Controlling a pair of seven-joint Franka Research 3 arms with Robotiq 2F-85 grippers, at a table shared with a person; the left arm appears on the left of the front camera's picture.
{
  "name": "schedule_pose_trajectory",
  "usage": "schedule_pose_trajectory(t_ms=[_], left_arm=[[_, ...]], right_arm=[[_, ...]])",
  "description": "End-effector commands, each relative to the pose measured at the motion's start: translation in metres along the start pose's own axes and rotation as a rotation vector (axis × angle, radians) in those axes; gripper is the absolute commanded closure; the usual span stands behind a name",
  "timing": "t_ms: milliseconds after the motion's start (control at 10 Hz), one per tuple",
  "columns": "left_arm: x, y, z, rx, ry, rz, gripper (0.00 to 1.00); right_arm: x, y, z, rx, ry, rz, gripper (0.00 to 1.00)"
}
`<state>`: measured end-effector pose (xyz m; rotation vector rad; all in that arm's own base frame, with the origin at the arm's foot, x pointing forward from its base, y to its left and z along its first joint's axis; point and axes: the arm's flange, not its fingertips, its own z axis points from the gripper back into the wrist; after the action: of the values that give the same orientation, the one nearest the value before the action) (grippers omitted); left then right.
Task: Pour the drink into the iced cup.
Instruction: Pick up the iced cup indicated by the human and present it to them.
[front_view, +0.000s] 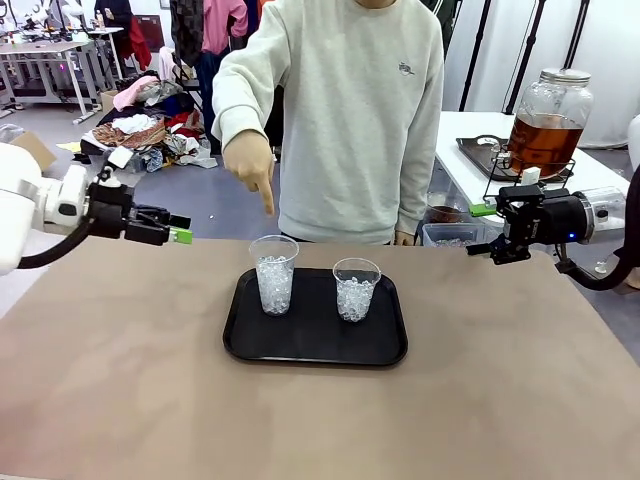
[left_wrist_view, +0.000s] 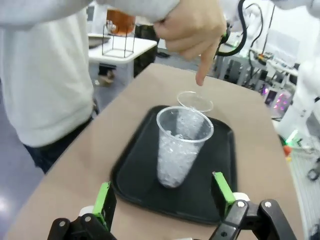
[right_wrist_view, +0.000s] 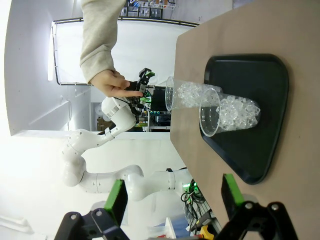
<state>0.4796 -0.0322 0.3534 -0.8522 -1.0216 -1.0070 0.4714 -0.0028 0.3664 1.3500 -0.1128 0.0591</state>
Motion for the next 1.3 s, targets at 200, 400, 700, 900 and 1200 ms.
schedule_pose_trajectory(t_ms=[200, 400, 700, 900, 1200], left_arm=[[-0.018, -0.015, -0.045, 0.086, -0.04, -0.181, 0.0], [-0.022, -0.016, -0.057, 0.061, -0.046, -0.21, 0.0], [-0.016, -0.016, -0.053, 0.053, -0.032, -0.186, 0.0], [-0.016, -0.016, -0.053, 0.053, -0.032, -0.186, 0.0], [-0.018, -0.015, -0.054, 0.048, -0.032, -0.186, 0.0]], right_arm=[[-0.001, 0.001, 0.0, -0.001, -0.004, 0.001, 0.0], [-0.001, 0.001, 0.0, -0.001, -0.004, 0.001, 0.0], [-0.001, 0.001, 0.0, -0.001, -0.004, 0.001, 0.0], [-0.001, 0.001, 0.0, -0.001, -0.004, 0.001, 0.0], [-0.001, 0.001, 0.0, -0.001, -0.004, 0.001, 0.0]])
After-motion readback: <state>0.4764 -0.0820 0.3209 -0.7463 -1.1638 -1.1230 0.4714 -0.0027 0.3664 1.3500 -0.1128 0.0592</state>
